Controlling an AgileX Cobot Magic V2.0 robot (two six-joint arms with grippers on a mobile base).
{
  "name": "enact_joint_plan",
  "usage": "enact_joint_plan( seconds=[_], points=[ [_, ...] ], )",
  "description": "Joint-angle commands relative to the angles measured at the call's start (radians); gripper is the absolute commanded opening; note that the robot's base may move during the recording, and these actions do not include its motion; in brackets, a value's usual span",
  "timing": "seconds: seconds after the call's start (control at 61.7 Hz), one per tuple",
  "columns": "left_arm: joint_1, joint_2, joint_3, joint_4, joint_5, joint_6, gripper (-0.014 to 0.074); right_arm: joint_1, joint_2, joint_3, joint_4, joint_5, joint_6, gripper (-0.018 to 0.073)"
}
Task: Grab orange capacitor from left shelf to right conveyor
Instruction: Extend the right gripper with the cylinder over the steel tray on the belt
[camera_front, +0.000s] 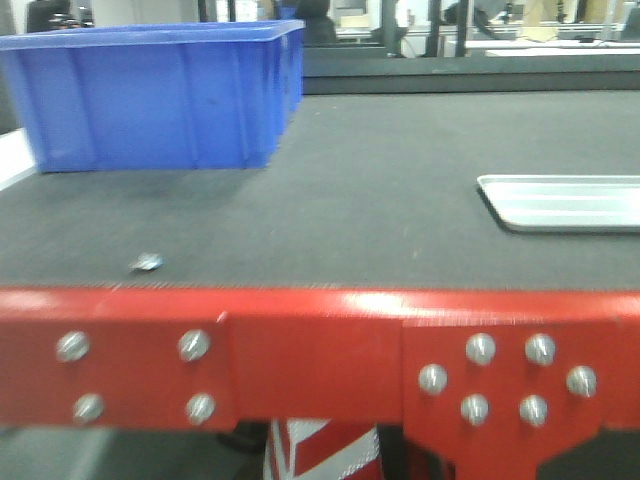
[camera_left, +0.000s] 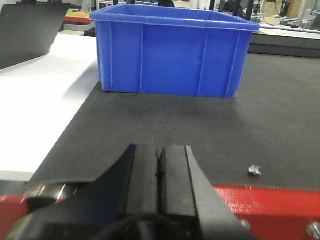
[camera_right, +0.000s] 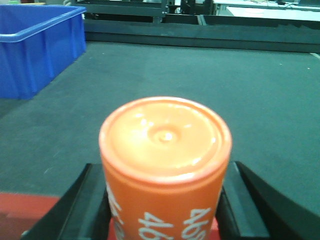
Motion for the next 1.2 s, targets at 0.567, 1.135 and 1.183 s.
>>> enact_joint_plan(
  seconds=[0.567,1.135,1.183],
  points=[
    [-0.004,-0.020,-0.007,0.000,-0.090,-0.001,-0.0105,-0.002,0.017,-0.031,-0.010,-0.097,-0.004,0.0158],
    [-0.004,-0.020,-0.007,0.000,-0.090,-0.001,-0.0105,-0.002,0.017,-0.031,-0.010,-0.097,-0.004,0.0158],
    [-0.004,-0.020,-0.007,0.000,-0.090,-0.001,-0.0105,-0.002,0.017,-0.031,-0.010,-0.097,-0.004,0.0158]
  ],
)
